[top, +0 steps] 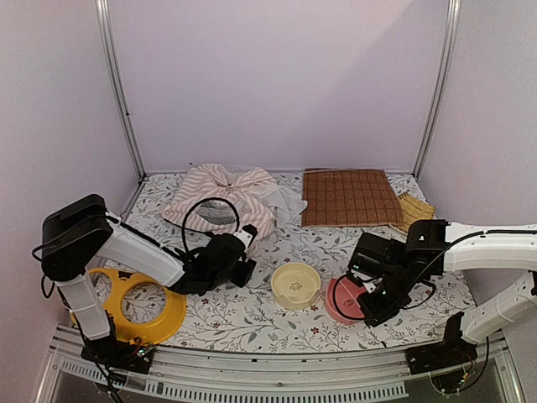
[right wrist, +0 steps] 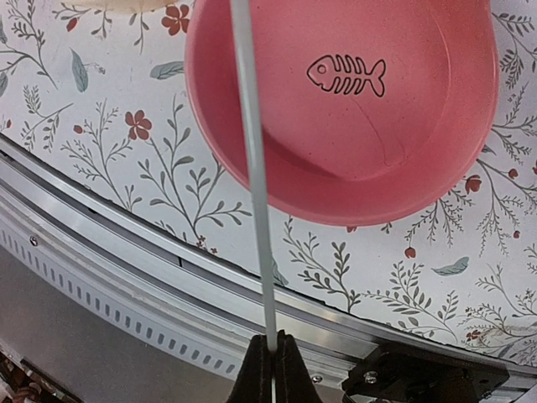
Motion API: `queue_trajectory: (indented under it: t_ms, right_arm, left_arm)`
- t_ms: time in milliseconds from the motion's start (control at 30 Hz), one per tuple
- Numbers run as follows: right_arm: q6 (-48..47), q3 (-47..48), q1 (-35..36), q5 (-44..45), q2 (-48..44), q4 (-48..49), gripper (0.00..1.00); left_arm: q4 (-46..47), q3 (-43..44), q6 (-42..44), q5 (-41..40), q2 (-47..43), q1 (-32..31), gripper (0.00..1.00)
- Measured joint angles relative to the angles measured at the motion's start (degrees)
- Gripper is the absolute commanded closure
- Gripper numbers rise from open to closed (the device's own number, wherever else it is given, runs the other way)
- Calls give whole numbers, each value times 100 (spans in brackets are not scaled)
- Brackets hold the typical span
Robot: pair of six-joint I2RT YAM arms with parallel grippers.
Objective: Set up the pet tent
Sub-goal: Pick up the tent fabric from the tent.
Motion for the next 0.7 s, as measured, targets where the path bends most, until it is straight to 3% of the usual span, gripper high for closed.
queue_trajectory:
  t_ms: [233, 567, 633, 700]
  right_arm:
    - [2, 57, 4, -2, -44, -15, 100]
    - [46, 74, 59, -7, -219, -37, 100]
    - [66, 74, 74, -7, -254, -46, 100]
    - [76, 76, 76, -7, -289, -55, 100]
  left_arm:
    - [59, 527, 256, -581, 535, -11, 47]
    - [291, 514, 407, -1158, 933, -155, 46]
    - [516, 481, 452, -1307, 1036, -160, 50]
    - [737, 459, 518, -1421, 1121, -160, 64]
